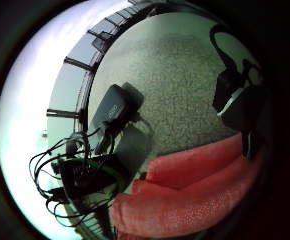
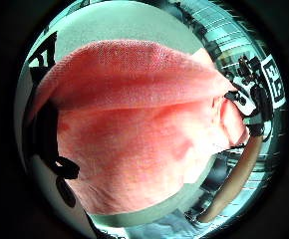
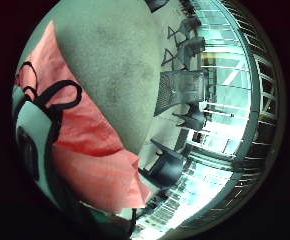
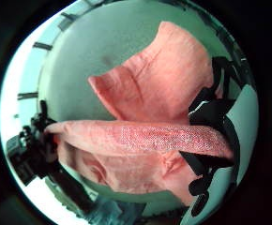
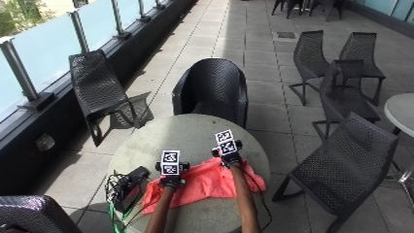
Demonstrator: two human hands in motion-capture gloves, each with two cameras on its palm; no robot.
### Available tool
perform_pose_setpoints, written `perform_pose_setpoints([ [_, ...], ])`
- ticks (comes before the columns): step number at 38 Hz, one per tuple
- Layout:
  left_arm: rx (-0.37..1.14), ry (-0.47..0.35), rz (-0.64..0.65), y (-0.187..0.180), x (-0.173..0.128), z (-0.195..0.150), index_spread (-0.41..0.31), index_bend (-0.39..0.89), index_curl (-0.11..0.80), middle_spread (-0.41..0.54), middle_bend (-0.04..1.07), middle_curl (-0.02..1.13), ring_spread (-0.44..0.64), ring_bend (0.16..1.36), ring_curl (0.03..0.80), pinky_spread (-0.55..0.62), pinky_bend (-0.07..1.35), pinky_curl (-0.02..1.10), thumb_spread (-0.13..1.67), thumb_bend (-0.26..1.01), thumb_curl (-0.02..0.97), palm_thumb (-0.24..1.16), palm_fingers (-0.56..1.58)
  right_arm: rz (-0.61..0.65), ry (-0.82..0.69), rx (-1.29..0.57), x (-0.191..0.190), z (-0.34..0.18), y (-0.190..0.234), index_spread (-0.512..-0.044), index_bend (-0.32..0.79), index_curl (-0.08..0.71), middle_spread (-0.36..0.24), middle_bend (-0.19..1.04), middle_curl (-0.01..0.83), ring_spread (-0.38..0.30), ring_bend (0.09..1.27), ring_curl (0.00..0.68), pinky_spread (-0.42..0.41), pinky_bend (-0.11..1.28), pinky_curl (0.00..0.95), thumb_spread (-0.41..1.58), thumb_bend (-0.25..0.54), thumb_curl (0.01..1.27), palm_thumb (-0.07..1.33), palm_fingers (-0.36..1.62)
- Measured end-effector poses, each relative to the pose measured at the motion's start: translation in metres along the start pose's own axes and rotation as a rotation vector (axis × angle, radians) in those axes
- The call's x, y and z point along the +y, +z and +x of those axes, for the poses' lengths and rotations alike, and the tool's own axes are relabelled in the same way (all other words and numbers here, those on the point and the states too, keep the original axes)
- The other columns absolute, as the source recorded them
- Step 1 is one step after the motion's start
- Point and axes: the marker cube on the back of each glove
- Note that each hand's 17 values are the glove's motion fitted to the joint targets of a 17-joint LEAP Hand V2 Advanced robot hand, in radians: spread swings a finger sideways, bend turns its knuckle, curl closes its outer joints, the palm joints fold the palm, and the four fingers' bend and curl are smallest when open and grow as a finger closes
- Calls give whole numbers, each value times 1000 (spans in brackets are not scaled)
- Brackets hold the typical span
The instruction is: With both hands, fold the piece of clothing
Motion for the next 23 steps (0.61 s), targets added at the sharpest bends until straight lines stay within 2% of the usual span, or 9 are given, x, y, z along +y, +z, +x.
perform_pose_setpoints([
  [3, 49, 11, 34, -2, 2, 1, -310, 234, 455, -338, 529, 531, -343, 859, 501, -217, 262, 402, 1418, 113, 334, 836, 1232, 65, 24, -83, 15, 12, -7, -324, 213, 405, -223, 656, 517, -217, 880, 504, -324, 538, 410, 1050, -21, 278, 836, 1425],
  [5, 96, 24, 66, -8, 5, 2, -308, 255, 467, -333, 537, 534, -334, 820, 493, -179, 201, 392, 1426, 113, 331, 837, 1156, 134, 42, -204, 31, 24, -15, -327, 242, 419, -222, 681, 523, -219, 823, 486, -300, 482, 392, 1048, -20, 280, 841, 1360],
  [6, 114, 30, 81, -11, 8, 2, -284, 222, 458, -317, 493, 519, -315, 754, 471, -122, 158, 381, 1421, 105, 328, 829, 952, 150, 52, -283, 41, 30, -18, -327, 211, 411, -224, 664, 516, -225, 793, 477, -268, 476, 393, 1035, -38, 277, 812, 1256],
  [9, 124, 36, 115, -19, 19, 0, -228, 102, 434, -259, 371, 517, -252, 703, 485, -24, 259, 429, 1403, 74, 319, 787, 677, 123, 121, -515, 79, 49, -17, -333, 157, 402, -234, 540, 478, -229, 683, 444, -186, 477, 389, 1033, -99, 248, 646, 979],
  [12, 94, 35, 108, -15, 29, -1, -190, 73, 404, -218, 319, 503, -197, 667, 464, 37, 305, 434, 1394, 45, 310, 747, 612, 114, 265, -641, 109, 69, -7, -335, 151, 410, -226, 479, 464, -212, 605, 436, -124, 483, 400, 1031, -95, 227, 524, 869],
  [15, 64, 41, 76, -10, 38, 0, -167, 62, 371, -193, 274, 464, -157, 644, 425, 80, 325, 422, 1389, 30, 309, 732, 609, 209, 375, -710, 115, 87, 21, -342, 136, 397, -203, 400, 439, -167, 517, 407, -64, 504, 401, 1026, -91, 212, 416, 769],
  [18, 7, 36, 60, -17, 53, 2, -157, 93, 353, -173, 240, 440, -114, 611, 400, 110, 351, 421, 1379, 10, 307, 707, 610, 293, 438, -747, 101, 102, 73, -339, 127, 382, -178, 364, 427, -105, 434, 381, -4, 523, 400, 1040, -63, 209, 368, 697],
  [19, -3, 44, 49, -14, 56, 4, -148, 74, 342, -169, 247, 440, -110, 619, 401, 118, 349, 418, 1380, 8, 307, 709, 611, 292, 456, -743, 103, 105, 84, -339, 118, 374, -168, 353, 423, -88, 418, 371, 15, 524, 396, 1045, -54, 209, 361, 686],
  [23, -12, 105, -27, 9, 57, 13, -155, 143, 349, -149, 206, 425, -68, 566, 379, 140, 352, 418, 1380, -6, 307, 694, 629, 219, 497, -708, 135, 112, 101, -332, 101, 352, -120, 307, 411, 7, 371, 353, 101, 554, 398, 1059, -31, 219, 361, 582],
])
